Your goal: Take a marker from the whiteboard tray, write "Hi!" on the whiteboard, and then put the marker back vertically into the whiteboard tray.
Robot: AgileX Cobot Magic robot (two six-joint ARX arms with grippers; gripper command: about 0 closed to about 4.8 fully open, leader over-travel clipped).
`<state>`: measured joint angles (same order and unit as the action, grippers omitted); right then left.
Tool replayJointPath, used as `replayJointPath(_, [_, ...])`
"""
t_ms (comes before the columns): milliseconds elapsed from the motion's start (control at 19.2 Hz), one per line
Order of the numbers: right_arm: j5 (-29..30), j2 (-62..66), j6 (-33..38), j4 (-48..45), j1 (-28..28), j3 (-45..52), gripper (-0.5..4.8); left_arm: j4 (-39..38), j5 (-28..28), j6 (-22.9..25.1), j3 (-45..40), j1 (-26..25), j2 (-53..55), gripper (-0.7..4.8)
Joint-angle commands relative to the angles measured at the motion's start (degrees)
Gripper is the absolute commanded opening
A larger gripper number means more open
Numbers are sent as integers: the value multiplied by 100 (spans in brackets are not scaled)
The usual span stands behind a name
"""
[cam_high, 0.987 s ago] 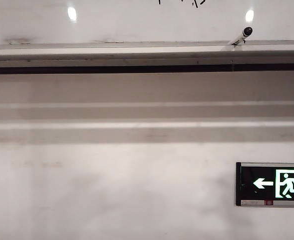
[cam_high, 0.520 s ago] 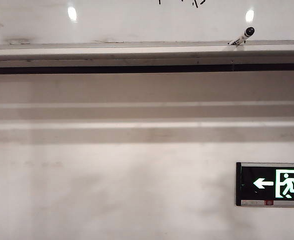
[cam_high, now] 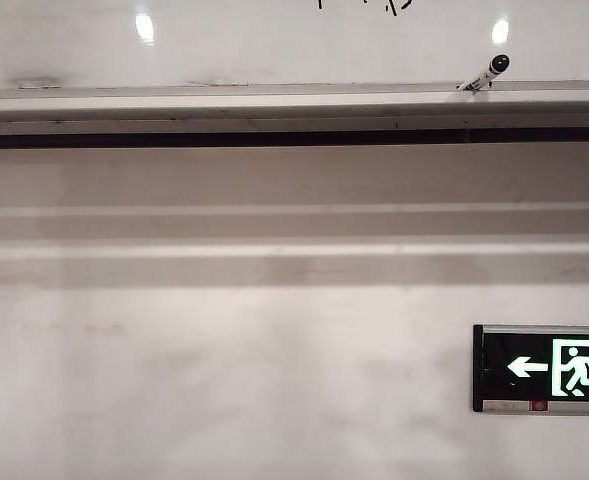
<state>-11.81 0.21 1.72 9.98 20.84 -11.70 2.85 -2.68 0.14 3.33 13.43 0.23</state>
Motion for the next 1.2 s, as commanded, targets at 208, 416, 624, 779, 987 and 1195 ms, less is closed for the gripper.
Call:
replayJointPath(208, [-4,-9,17,-74,7,-24,34,243,-122,-15,-293,-127,-7,-6])
replayJointPath(416, [-7,-9,17,-74,7,-24,34,177,-522,-20,-293,-654,-7,-6])
replayJointPath(624, [-7,-9,17,-74,7,-24,34,107,282,-15,-293,-645,-7,-6])
replayJointPath(779, [-7,-9,17,-74,7,-24,34,76,579,-20,-293,-577,-7,-6])
replayJointPath(987, [-7,-9,17,-74,7,-24,34,68,-247,-15,-293,-577,-7,3])
replayJointPath(1195, [-7,-9,17,-74,7,-24,34,63,0,28,-293,-579,-7,27])
